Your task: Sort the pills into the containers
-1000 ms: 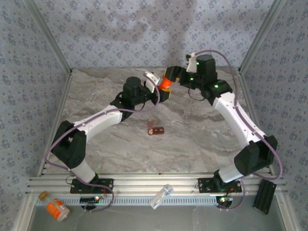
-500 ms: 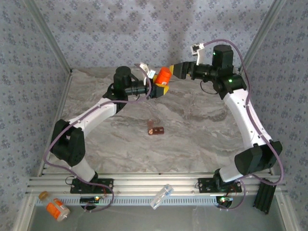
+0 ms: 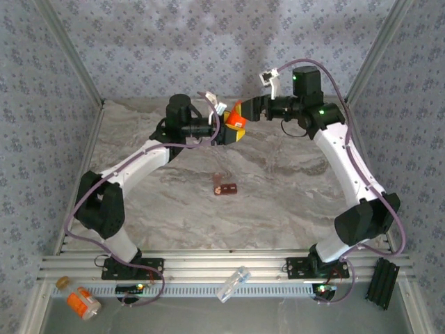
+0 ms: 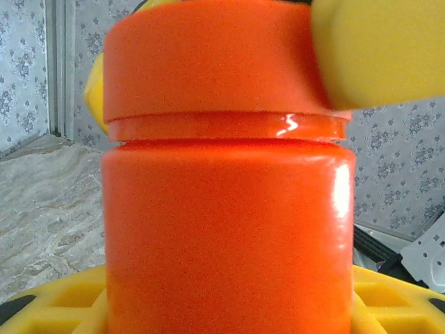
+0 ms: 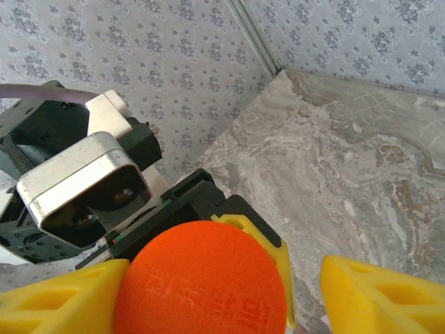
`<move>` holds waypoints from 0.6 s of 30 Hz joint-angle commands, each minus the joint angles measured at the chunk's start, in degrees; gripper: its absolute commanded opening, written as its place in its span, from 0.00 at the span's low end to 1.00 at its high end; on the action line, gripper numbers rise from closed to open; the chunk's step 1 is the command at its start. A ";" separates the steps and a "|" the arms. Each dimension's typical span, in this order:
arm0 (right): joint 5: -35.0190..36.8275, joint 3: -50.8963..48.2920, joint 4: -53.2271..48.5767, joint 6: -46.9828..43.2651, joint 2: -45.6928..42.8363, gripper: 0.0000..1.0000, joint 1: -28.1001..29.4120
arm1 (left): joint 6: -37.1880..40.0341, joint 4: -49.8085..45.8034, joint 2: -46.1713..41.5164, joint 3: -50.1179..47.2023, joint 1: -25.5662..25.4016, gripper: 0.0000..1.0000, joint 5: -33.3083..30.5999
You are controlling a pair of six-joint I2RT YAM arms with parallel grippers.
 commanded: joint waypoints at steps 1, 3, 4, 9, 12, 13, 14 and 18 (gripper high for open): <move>-0.74 1.71 -1.09 -1.00 0.15 0.62 0.14 | -0.14 0.70 0.18 2.27 -0.23 0.00 1.97; -0.83 1.34 -0.85 -0.59 0.05 0.48 0.12 | -0.10 0.74 0.25 2.20 -0.23 0.00 2.00; -1.08 1.06 -0.51 -0.27 -0.05 0.43 0.14 | -0.03 0.75 0.25 2.23 -0.20 0.00 1.99; 0.81 -3.07 2.97 3.29 -1.48 0.34 1.49 | -0.23 1.53 -0.01 1.97 -0.18 0.00 0.04; 5.48 -5.76 3.56 5.19 -2.18 0.30 4.01 | -0.23 2.36 -0.37 1.55 -0.50 0.00 -3.23; 7.42 -6.45 3.61 5.95 -2.30 0.29 5.12 | -0.06 2.93 -0.67 1.20 -0.66 0.00 -4.79; 10.26 -7.02 3.53 6.93 -2.35 0.29 6.33 | 0.29 3.37 -0.99 0.77 -0.97 0.00 -6.84; 19.70 -8.77 4.90 12.11 -2.01 0.28 10.39 | 4.23 2.14 -1.95 0.28 -3.31 0.00 -13.99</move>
